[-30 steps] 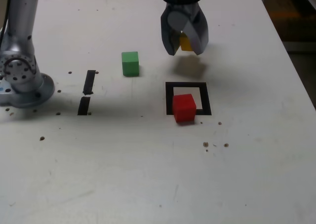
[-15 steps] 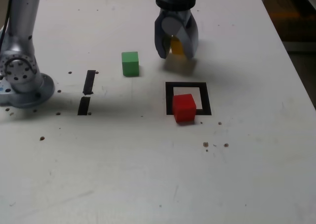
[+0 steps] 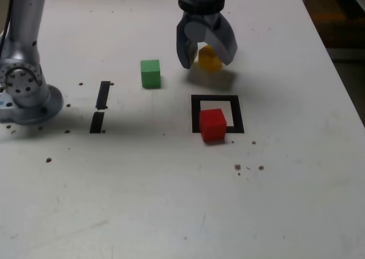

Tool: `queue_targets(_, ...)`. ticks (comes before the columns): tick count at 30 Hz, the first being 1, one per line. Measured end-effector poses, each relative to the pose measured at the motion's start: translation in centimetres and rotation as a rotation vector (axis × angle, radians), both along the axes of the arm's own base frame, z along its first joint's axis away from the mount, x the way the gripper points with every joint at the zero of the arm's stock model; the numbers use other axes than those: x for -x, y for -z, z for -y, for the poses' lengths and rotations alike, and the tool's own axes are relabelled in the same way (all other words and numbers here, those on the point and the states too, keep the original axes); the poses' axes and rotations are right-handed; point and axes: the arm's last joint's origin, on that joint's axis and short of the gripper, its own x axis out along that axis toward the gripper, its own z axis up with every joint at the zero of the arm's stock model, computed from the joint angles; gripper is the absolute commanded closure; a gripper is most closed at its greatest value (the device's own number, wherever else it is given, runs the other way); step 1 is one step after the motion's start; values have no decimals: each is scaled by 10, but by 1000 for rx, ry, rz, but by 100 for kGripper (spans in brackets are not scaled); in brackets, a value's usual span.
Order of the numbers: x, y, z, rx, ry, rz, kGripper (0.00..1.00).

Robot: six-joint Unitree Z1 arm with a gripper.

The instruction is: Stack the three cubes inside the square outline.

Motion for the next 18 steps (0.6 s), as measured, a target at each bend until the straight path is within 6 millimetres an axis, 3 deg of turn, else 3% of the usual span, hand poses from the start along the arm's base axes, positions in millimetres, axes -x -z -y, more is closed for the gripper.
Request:
queue_targets(7, 15, -33, 21, -28, -12, 37, 6)
queue_targets(18, 34, -66, 92, -24, -46, 29, 5)
